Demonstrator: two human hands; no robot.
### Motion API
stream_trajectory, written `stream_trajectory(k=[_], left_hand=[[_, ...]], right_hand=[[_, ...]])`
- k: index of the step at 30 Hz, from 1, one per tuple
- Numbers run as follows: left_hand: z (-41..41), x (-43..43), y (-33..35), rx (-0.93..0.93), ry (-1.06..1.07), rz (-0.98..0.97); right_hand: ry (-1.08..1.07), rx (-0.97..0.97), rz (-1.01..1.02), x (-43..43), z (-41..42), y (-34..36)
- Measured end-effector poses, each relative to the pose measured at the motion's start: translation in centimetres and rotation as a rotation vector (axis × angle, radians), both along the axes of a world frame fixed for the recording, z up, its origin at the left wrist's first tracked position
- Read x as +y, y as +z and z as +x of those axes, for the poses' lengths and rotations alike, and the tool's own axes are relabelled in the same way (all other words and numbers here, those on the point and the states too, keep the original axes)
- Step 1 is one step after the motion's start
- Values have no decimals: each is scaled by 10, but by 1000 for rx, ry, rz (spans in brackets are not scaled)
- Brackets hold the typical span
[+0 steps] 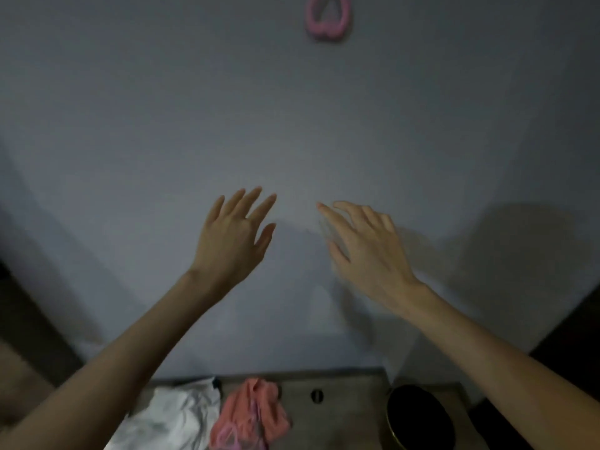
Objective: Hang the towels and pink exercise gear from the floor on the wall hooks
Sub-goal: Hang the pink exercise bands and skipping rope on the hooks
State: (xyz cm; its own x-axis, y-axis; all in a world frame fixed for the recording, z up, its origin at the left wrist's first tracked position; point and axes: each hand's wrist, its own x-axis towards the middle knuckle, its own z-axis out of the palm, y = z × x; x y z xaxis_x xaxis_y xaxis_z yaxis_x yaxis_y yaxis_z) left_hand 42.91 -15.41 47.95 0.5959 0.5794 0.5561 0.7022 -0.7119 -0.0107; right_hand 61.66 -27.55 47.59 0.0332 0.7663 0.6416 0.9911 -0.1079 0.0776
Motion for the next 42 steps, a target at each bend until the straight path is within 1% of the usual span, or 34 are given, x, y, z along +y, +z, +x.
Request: stream_trajectory(k=[4,10,14,18,23,28,32,34,37,39,42], left_hand=[[-35,-14,-44,46,53,-76],[-73,-17,-111,105,94,-163],[-98,-3,-162,132,122,-297],[-131,18,-231,160,140,-493],[-179,61,-338,203,169,-665],[-203,100,-447,296,220,-851],[-203,120,-541,309,239,-981],[-198,128,-591,286,247,-1039],[-184,141,-672,192,245,-1104],[-173,152,-733,139,246,-1159],[-155,171,-833,84,259,-1232]], right_hand=[[59,17,-122,-14,-25,-45],[119,125,-253,-2,-62,-115],[139,261,-365,22,-90,-171],[118,438,-503,57,-118,-241],[30,646,-637,98,-157,-352],[-78,677,-805,135,-179,-453],[-167,725,-874,157,-179,-534],[-222,736,-895,166,-173,-583],[-289,778,-942,179,-163,-666],[-314,806,-970,189,-154,-732],[-302,855,-940,208,-143,-827]])
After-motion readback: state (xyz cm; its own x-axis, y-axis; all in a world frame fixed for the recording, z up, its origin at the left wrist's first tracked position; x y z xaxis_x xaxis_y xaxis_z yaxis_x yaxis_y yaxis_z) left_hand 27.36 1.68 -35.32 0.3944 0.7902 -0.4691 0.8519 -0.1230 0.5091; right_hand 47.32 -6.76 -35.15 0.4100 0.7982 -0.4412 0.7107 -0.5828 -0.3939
